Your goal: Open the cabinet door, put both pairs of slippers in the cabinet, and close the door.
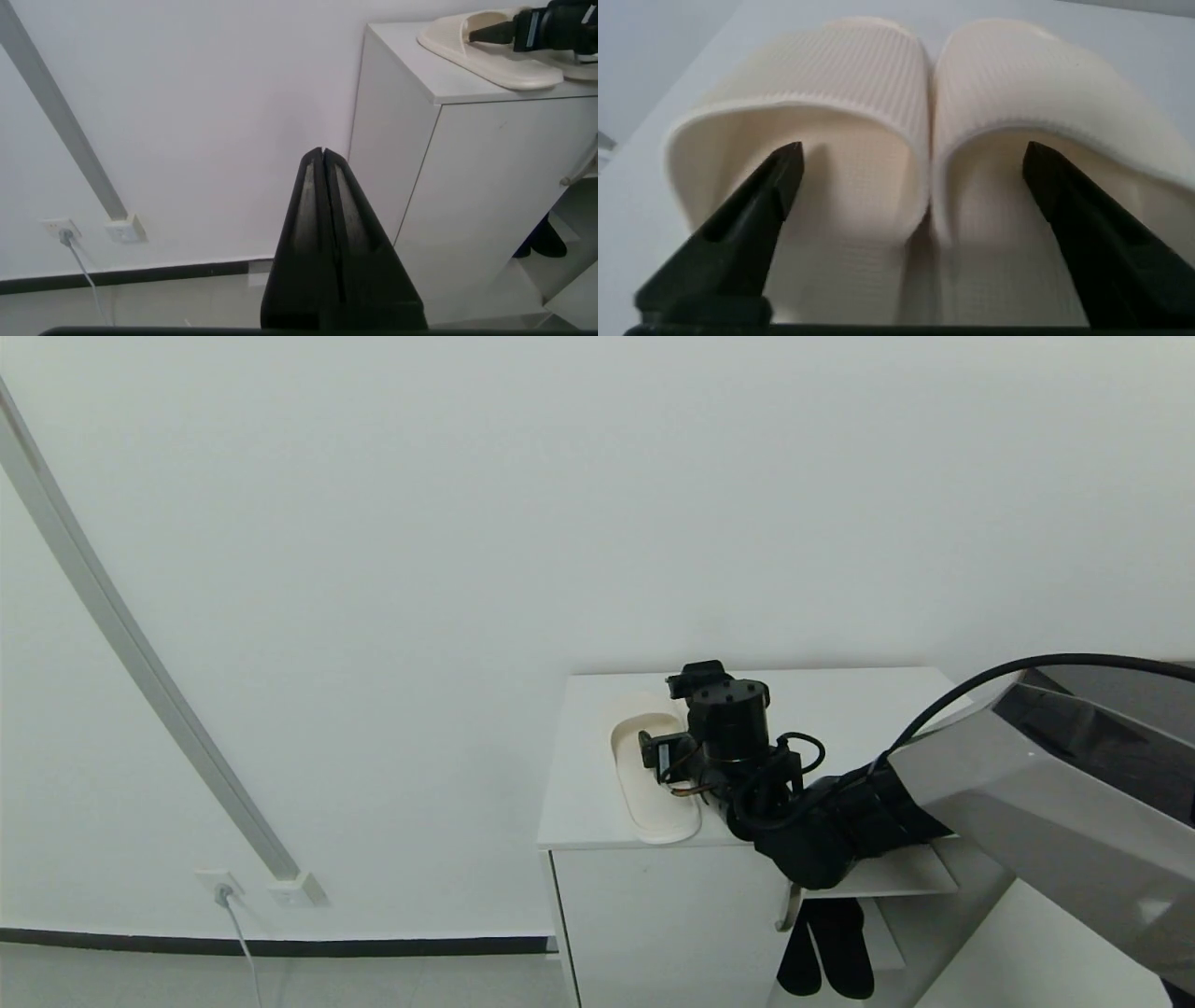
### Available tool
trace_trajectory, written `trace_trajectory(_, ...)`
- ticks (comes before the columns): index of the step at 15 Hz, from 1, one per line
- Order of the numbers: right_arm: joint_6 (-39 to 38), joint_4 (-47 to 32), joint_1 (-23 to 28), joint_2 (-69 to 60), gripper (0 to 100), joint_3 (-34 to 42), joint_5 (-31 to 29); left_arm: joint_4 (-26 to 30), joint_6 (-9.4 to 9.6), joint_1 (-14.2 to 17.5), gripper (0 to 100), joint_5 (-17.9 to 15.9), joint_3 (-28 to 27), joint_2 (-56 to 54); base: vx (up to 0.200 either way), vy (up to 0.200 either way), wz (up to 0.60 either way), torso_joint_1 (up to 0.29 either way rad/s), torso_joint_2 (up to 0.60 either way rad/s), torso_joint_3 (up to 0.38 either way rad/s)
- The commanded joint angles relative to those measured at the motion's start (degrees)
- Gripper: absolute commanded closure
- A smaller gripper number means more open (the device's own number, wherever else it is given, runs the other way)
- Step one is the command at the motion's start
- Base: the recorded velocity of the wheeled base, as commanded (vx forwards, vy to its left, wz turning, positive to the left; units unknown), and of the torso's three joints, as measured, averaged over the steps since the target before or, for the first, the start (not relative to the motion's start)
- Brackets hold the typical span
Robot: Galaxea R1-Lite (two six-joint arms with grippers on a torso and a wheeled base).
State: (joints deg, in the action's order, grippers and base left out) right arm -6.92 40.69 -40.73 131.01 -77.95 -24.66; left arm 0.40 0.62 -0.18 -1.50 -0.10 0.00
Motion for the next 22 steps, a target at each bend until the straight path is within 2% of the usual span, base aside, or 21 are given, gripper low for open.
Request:
trace_trajectory(1, -0.1, 0.2, 0.1, 0.8, 100, -0.2, 0.0, -0.1, -0.01, 0.0, 100, 0.0, 0.0, 0.1, 0.0, 0.0, 0.0, 0.0, 0.0, 0.0)
trace_trajectory(8, -0.1, 0.3, 0.0, -0.7, 100, 0.4, -0.1, -0.1, -0.01, 0.0, 100, 0.0, 0.0, 0.0, 0.0, 0.0, 0.0, 0.0, 0.0, 0.0)
trace_trajectory(11, -0.1, 0.3, -0.3, -9.4, 100, 7.2, 1.3, -0.1, -0.01, 0.0, 100, 0.1, 0.0, 0.0, 0.0, 0.0, 0.0, 0.0, 0.0, 0.0)
trace_trajectory(14, -0.1, 0.4, -2.7, -24.0, 100, 22.5, 5.8, -0.1, -0.01, 0.0, 100, 0.4, 0.0, 0.0, 0.0, 0.0, 0.0, 0.0, 0.0, 0.0)
trace_trajectory(15, -0.3, 0.8, -3.4, -28.2, 100, 26.5, 6.0, -0.1, -0.01, 0.0, 100, 0.4, 0.0, 0.0, 0.0, 0.0, 0.0, 0.0, 0.0, 0.0)
trace_trajectory(16, -0.3, 0.8, -3.6, -29.1, 100, 27.5, 6.1, -0.1, -0.01, 0.0, 100, 0.4, 0.0, 0.0, 0.0, 0.0, 0.0, 0.0, 0.0, 0.0)
trace_trajectory(17, -0.3, 0.8, -5.4, -36.5, 100, 34.1, 8.3, -0.1, -0.09, 0.0, 100, 0.4, 0.0, 0.0, 0.0, 0.0, 0.0, 0.0, 0.0, 0.0)
trace_trajectory(18, -0.1, 0.4, -6.6, -40.1, 100, 37.5, 9.5, -0.1, -0.01, 0.0, 100, 0.4, 0.0, 0.1, 0.0, 0.0, 0.0, 0.0, 0.0, 0.0)
trace_trajectory(20, 0.1, 0.2, -8.3, -45.2, 100, 41.8, 10.0, -0.1, -0.01, 0.0, 100, 0.4, 0.0, 0.0, 0.0, 0.0, 0.0, 0.0, 0.0, 0.0)
trace_trajectory(22, 0.1, 0.2, -8.5, -48.3, 100, 45.0, 13.2, -0.1, 0.08, 0.0, 100, 0.4, 0.0, 0.0, 0.0, 0.0, 0.0, 0.0, 0.0, 0.0)
